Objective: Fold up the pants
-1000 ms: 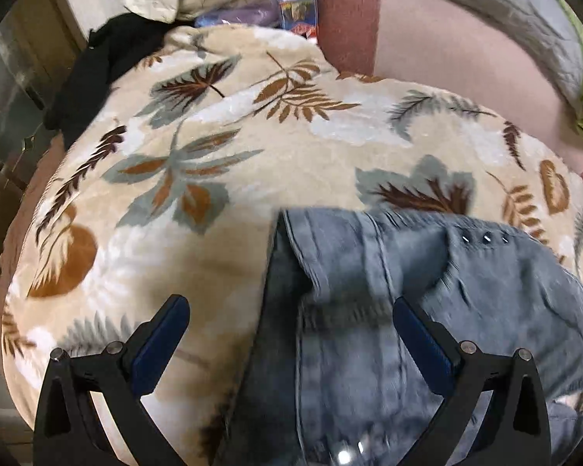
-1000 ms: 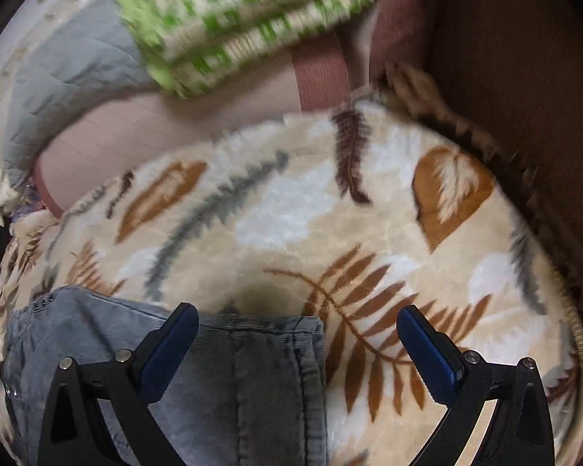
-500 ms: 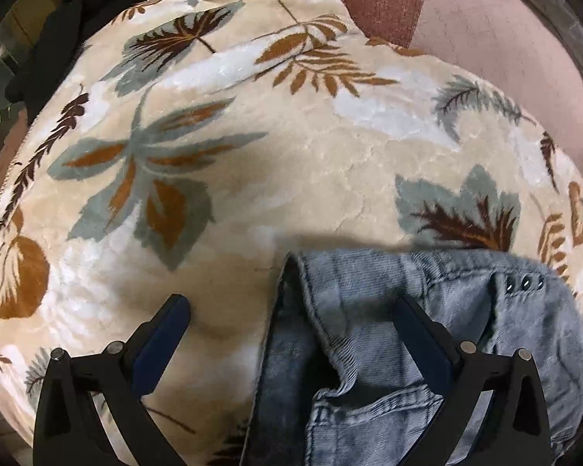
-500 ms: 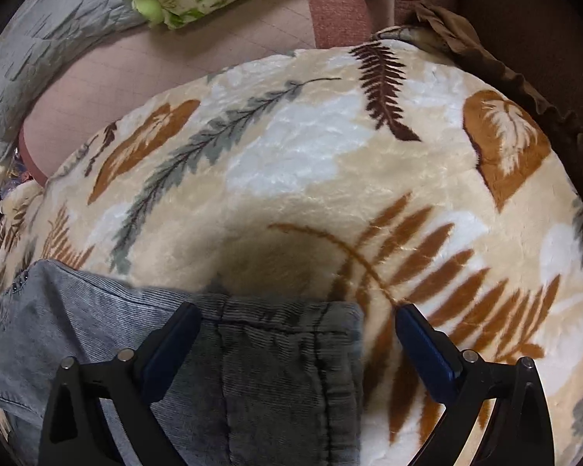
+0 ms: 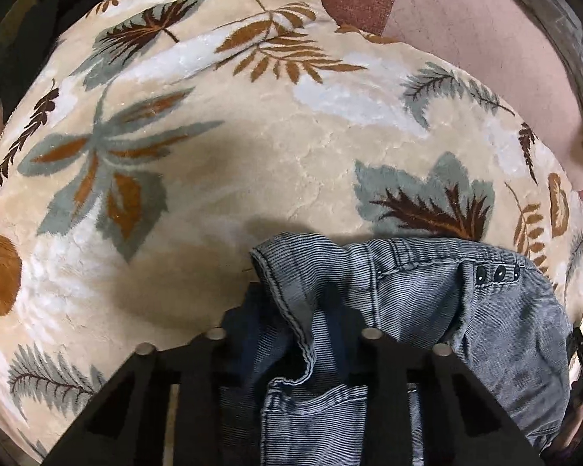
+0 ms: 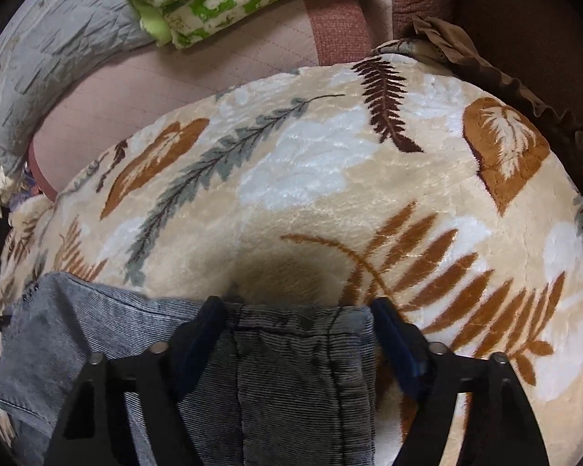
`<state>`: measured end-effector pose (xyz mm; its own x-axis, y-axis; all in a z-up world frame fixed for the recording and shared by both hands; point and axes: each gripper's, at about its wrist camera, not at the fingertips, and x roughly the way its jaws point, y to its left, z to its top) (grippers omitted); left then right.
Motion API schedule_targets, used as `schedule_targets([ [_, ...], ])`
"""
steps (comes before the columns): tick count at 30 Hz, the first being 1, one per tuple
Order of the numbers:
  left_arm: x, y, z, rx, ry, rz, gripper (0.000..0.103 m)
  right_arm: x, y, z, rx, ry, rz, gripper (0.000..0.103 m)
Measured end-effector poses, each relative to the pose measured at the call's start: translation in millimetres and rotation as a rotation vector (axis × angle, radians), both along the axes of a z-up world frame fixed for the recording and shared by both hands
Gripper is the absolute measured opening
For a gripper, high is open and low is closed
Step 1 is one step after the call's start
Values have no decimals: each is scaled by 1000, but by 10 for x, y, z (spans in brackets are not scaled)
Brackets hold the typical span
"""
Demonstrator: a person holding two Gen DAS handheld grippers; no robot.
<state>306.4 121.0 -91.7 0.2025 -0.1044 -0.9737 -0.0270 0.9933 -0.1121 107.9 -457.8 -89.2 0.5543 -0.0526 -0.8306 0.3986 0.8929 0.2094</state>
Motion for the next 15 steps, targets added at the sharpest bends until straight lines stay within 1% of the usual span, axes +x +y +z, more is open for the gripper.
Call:
schedule_targets([
  [4,22,5,-5,8,-7,7,20,-18,-2,-7,2,-8,18,78],
  [6,22,-17,4,1,-10,14,18,-28,-16,-15,21,-18,18,79],
  [9,7,-58,38,5,-34,8,16,-32,-21,-16,26,-21,24,79],
  [10,-33,-41,99,2,-47,11,16,-23,-7,-14,14,-13,33,78],
  [12,-59,-42,172,-6,-71,18,15,-31,5,-10,-7,-1,38,68],
  [13,-72,-43,220,-10,-85,22,15,-40,-5,-3,4,-5,37,62],
  [14,-80,-45,254,-13,-93,23,15,-58,-24,8,30,-22,36,58],
  [15,-89,-48,285,-18,-100,25,15,-71,-41,12,50,-33,37,46],
])
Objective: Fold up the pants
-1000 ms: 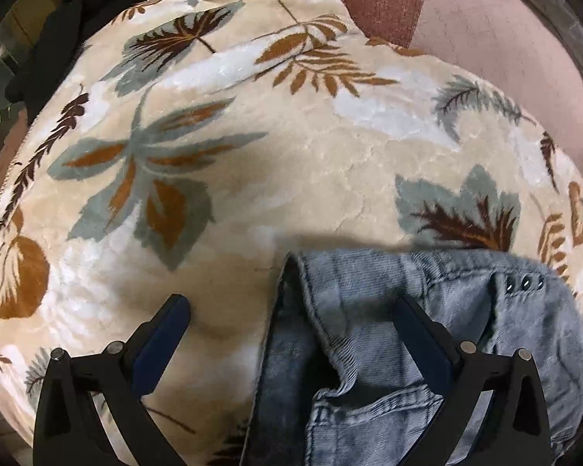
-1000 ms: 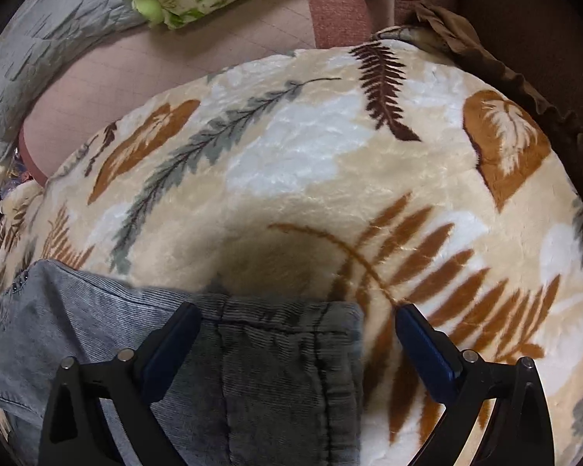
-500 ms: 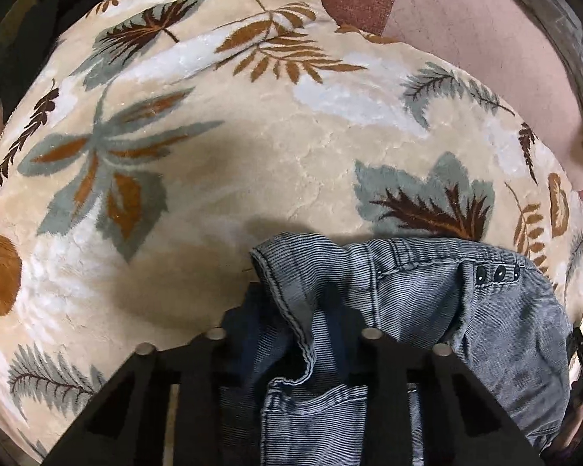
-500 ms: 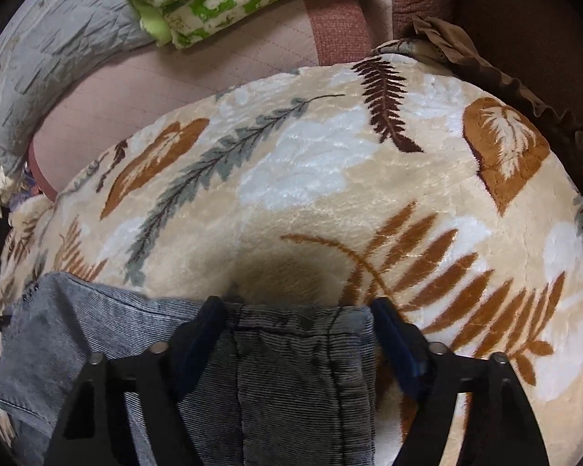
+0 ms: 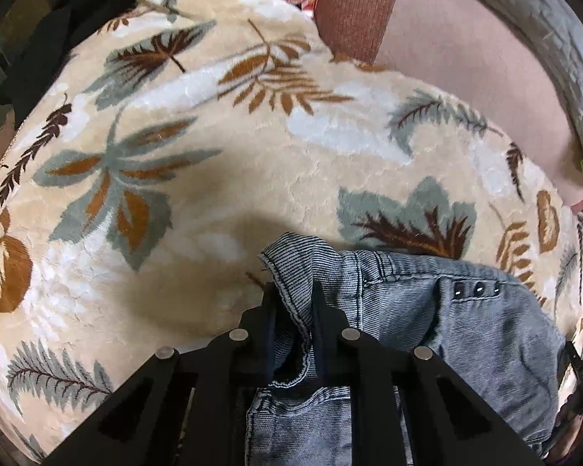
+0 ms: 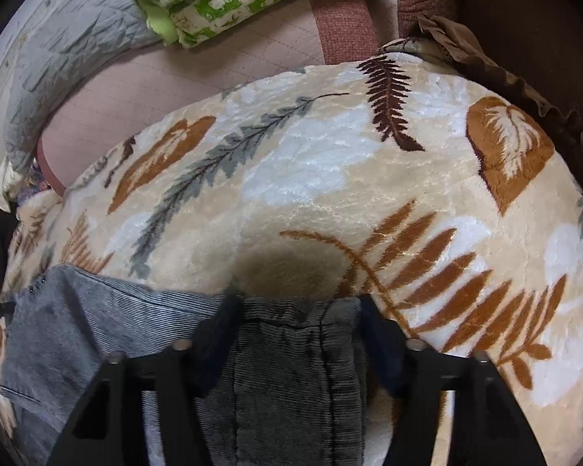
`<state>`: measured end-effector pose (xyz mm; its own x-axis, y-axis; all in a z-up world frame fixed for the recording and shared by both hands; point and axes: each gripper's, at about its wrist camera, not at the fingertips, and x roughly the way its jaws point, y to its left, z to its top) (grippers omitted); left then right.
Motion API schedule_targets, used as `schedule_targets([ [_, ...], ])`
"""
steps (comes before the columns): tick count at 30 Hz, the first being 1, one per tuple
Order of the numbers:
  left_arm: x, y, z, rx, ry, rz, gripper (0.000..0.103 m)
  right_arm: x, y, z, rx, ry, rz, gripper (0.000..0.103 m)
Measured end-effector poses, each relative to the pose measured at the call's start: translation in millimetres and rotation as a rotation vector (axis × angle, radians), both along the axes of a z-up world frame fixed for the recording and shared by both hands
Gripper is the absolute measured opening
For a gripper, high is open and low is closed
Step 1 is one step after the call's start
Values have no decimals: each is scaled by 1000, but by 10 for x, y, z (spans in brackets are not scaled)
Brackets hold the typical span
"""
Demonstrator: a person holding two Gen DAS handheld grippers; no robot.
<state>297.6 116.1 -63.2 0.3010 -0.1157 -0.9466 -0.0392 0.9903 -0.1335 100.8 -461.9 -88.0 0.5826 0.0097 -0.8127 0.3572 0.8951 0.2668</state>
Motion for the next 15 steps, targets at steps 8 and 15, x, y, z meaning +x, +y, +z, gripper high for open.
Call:
schedule_targets([
  [8,-81,0,231,-18,-47,-20,15,-45,28,243,-75,-85,-13,36],
  [15,-134,-105,328,-44,-74,-56,15,1,-109,619,-278,-137,-55,36],
])
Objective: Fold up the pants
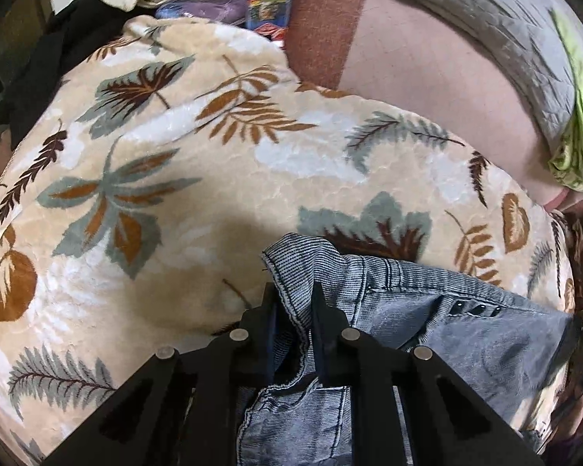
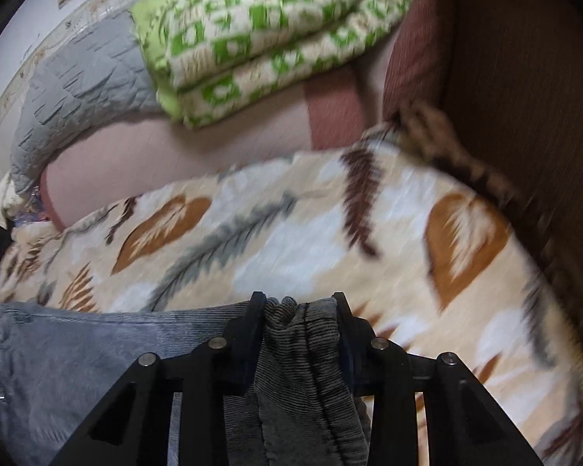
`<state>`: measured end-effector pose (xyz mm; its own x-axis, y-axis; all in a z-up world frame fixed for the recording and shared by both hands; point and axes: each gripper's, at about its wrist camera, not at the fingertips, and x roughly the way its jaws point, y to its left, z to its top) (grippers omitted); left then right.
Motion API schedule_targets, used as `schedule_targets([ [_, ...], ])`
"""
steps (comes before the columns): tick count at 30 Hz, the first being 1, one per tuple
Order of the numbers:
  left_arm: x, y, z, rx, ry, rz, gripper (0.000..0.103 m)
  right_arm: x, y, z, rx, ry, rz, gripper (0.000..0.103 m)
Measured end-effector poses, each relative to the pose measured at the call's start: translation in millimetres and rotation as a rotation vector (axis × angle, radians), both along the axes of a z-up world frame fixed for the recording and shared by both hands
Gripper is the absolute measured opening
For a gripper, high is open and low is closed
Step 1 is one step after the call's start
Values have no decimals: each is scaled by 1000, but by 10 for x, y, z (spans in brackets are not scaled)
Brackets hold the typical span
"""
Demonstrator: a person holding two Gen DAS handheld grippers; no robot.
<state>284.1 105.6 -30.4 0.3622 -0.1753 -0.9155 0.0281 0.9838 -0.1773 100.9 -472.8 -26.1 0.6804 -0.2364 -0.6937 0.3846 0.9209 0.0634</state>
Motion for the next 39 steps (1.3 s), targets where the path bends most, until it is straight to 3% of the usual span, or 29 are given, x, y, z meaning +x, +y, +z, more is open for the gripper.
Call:
schedule_targets([
  [1,-6,-44,9,16,-7,-4,15,49,-27,17,-22,8,-11,36],
  [2,-7,-68,13,28,-12,-4,15,76,-48,27,-32,15,-17,31],
  [3,-2,-81,6,44,-16,2,15,118,-70,27,-68,31,-35,19],
  [4,12,-85,-17,54,-13,8,15,173,-103,-3,-87,49,-45,18],
  [8,63,-76,-145,70,14,19,15,300,-203,-252,0,131,-26,18],
  [12,65,-48,-201,60,19,22,15,157,-317,-250,139,40,-43,18],
  [15,64,-39,-203,50,17,19,15,125,-436,-215,184,33,-67,33],
  [17,68,-41,-199,45,15,20,15,159,-450,-236,159,75,-56,62],
  [18,70,-38,-199,41,15,21,15,191,-430,-244,150,94,-48,66],
  [22,85,-39,-215,39,18,22,15,235,-431,-284,186,73,-28,67],
  [26,100,-48,-239,45,25,23,15,416,-390,-479,191,147,-10,66],
  [27,101,-50,-241,47,25,23,15,440,-363,-505,185,140,-3,65],
  [28,102,-51,-236,48,24,22,15,441,-346,-503,170,133,-8,53],
  [29,101,-48,-228,47,23,22,15,444,-331,-494,154,132,-12,34],
  [31,101,-36,-198,40,21,24,15,421,-315,-426,127,119,-25,16],
  [36,35,-5,-15,5,-9,23,15,238,-345,-2,116,-4,-21,16],
  [39,-34,-11,127,1,-30,17,15,199,-294,217,89,-18,1,16],
])
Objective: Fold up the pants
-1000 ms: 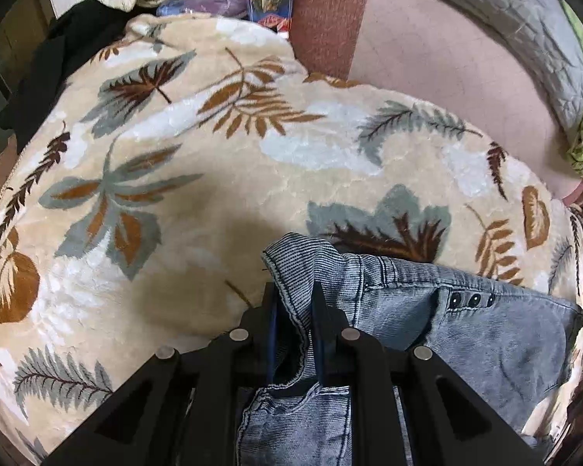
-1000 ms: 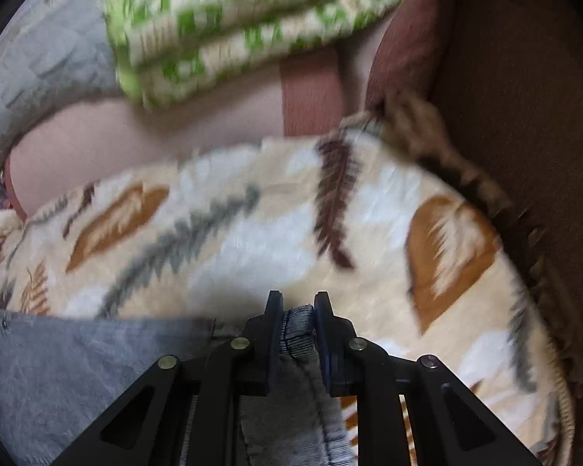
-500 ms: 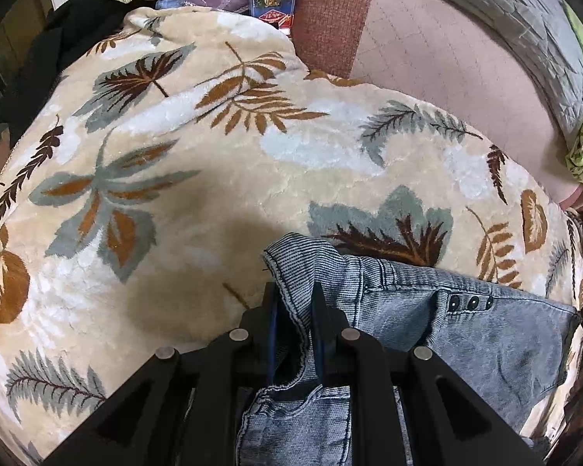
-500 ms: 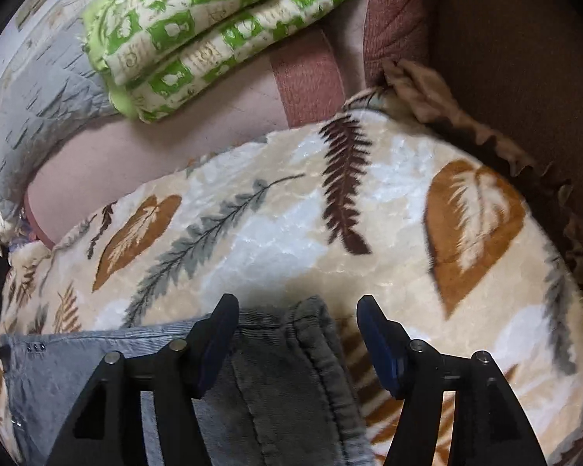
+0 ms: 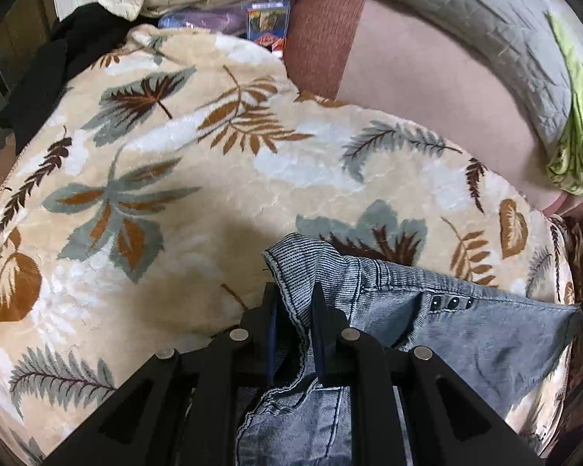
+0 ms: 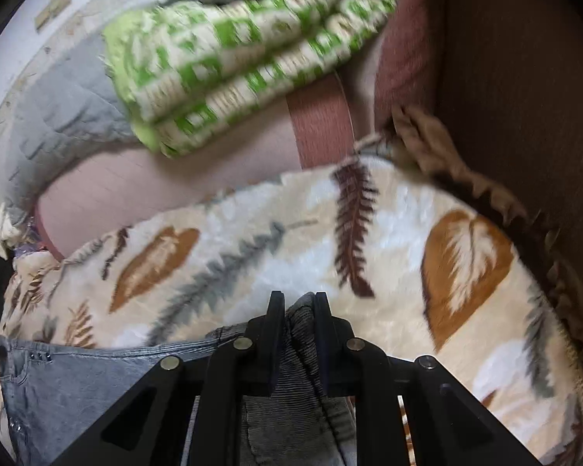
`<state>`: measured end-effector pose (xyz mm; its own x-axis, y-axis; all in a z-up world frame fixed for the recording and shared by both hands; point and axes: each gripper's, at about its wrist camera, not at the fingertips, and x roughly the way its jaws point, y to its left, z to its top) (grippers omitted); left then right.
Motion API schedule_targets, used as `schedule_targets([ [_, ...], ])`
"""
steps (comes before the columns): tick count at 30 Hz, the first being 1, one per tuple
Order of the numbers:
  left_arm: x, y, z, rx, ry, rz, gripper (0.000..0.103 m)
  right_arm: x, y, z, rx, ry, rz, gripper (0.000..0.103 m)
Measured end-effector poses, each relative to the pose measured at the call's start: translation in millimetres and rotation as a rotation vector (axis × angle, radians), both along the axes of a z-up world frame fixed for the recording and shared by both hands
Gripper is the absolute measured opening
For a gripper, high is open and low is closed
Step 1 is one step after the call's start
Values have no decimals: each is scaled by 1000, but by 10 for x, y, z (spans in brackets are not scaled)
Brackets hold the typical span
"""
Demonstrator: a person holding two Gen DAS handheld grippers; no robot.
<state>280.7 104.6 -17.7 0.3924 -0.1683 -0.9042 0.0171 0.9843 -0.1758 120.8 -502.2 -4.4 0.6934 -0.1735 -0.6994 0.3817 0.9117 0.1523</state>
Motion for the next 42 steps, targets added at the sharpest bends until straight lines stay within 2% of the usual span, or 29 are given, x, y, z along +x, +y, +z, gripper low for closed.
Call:
schedule_targets([
  [2,-46,8,90,-9,-14,-3,15,-65,24,151,-6,-29,3,16],
  [3,-72,10,133,-9,-22,-5,15,-100,44,203,-4,-45,3,12],
  [4,-119,12,202,-7,-36,-11,15,-186,52,304,-4,-80,-1,1],
  [7,-266,36,370,-26,-64,-35,15,-402,41,498,17,-131,1,1],
  [10,-428,27,511,-7,-90,-51,15,-500,14,534,43,-87,34,1],
  [14,-513,1,564,-11,-91,-51,15,-471,-34,336,193,-20,63,2],
  [16,-559,-31,579,-2,-106,-54,15,-349,-8,210,212,6,66,4],
  [19,-575,-68,596,-3,-120,-60,15,-74,-15,-44,227,80,55,15],
  [23,-579,-57,590,-12,-136,-61,15,319,-106,-386,202,150,26,25],
  [25,-578,-22,572,-19,-142,-58,15,482,-175,-519,163,178,0,25],
  [30,-573,9,558,-5,-151,-62,15,613,-287,-596,89,172,-30,27],
  [31,-576,2,564,-1,-154,-66,15,611,-317,-590,88,168,-33,38],
  [32,-581,-7,567,2,-156,-69,15,614,-348,-589,107,159,-26,60],
  [33,-586,-25,571,7,-158,-74,15,619,-361,-604,127,159,-17,70],
  [34,-589,-41,574,14,-159,-77,15,637,-360,-617,150,159,0,75],
  [37,-593,-82,583,33,-161,-77,15,675,-302,-645,204,137,58,74],
  [39,-597,-94,598,28,-157,-78,15,716,-231,-686,189,185,52,70],
  [41,-608,-94,618,28,-157,-71,15,757,-181,-727,149,239,40,39],
  [42,-615,-90,623,24,-155,-68,15,723,-179,-678,135,228,32,31],
])
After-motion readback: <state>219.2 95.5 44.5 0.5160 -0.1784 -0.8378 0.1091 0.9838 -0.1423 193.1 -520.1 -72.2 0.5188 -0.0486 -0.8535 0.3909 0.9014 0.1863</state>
